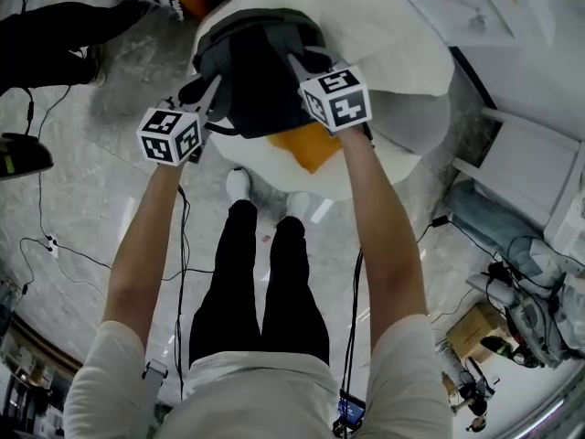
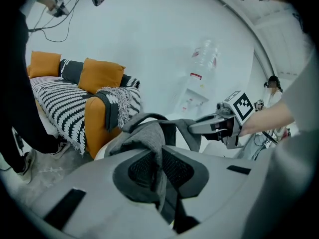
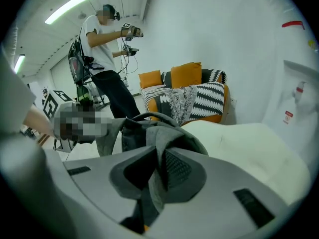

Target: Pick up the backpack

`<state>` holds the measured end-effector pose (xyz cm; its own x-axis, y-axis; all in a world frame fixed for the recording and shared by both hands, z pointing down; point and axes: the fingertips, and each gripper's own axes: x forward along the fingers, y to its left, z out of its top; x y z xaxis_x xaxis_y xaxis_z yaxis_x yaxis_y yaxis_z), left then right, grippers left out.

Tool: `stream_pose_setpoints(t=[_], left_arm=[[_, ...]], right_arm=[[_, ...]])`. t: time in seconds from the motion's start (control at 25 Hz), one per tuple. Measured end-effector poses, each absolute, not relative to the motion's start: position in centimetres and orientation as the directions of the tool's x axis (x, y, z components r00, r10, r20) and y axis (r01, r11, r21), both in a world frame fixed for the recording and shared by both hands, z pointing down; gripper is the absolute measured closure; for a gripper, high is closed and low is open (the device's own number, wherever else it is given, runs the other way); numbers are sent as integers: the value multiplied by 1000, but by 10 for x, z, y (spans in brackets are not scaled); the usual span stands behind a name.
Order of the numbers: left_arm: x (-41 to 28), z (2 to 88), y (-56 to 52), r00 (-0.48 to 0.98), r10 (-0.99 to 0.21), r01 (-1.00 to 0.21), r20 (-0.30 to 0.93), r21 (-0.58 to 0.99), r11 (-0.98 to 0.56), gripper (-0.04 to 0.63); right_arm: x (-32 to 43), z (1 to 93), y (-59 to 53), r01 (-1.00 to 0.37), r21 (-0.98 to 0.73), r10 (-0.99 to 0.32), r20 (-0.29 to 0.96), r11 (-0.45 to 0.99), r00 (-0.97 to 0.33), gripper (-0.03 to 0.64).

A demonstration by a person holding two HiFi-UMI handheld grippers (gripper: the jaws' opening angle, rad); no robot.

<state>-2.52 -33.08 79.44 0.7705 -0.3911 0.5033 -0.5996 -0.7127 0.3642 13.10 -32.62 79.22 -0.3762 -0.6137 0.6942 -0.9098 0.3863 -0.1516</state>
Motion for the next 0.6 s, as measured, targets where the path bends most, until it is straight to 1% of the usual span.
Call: stream_pose_setpoints(t=[0.28,0.6], left_arm=[[-31,771,-310,762,-401,-612,508,363,-702,563],[-32,744,-285,759,-408,-618,507,366,-695,563]], right_arm=[[127,770,-304,-912,-173,-629,675,373,-385,577],[128,741,-273,-918,-237,-667,631,319,-395,577]])
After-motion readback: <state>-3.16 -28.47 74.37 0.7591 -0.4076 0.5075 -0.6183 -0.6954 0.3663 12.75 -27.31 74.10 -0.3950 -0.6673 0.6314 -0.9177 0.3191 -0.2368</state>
